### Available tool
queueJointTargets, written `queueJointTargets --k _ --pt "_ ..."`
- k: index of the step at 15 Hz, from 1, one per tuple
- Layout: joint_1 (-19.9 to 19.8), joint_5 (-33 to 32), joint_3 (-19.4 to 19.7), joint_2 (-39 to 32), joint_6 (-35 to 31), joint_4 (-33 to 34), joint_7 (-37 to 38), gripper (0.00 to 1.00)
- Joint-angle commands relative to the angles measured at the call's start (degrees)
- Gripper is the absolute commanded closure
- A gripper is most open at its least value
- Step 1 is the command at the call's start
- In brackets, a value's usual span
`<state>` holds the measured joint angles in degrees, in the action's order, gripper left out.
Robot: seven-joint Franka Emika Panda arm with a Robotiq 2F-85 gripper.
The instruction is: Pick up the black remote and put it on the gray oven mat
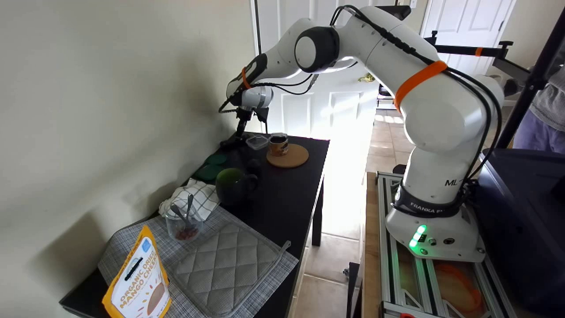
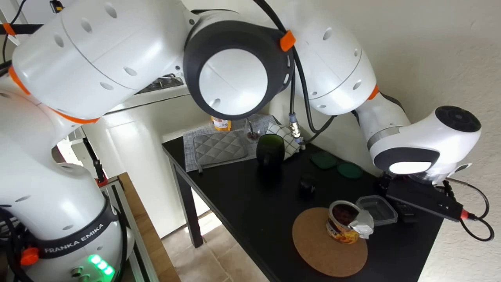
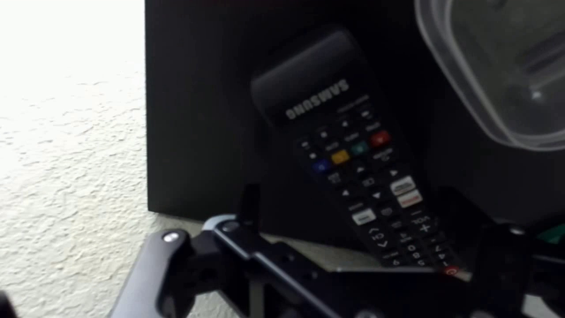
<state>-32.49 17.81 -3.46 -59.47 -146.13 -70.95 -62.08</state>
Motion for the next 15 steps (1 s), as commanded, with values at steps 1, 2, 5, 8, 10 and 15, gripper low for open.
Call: queueJointTargets --k 1,2,5,8,10,15 --pt "0.5 -3.5 -0.1 -3.0 3.3 4.6 1.2 0.00" --pt "0.6 -4.3 0.0 -2.9 3.9 4.6 0.9 0.00" --pt "1.4 -6.1 0.6 -2.8 6.8 4.9 1.2 0.32" --pt "2.3 -6.9 1.7 -2.0 9.7 4.5 1.2 0.58" --pt "3.0 -7.7 2.5 -1.3 11.8 4.5 1.6 0.69" --pt "4.0 -8.8 4.9 2.6 13.4 0.9 0.9 0.93"
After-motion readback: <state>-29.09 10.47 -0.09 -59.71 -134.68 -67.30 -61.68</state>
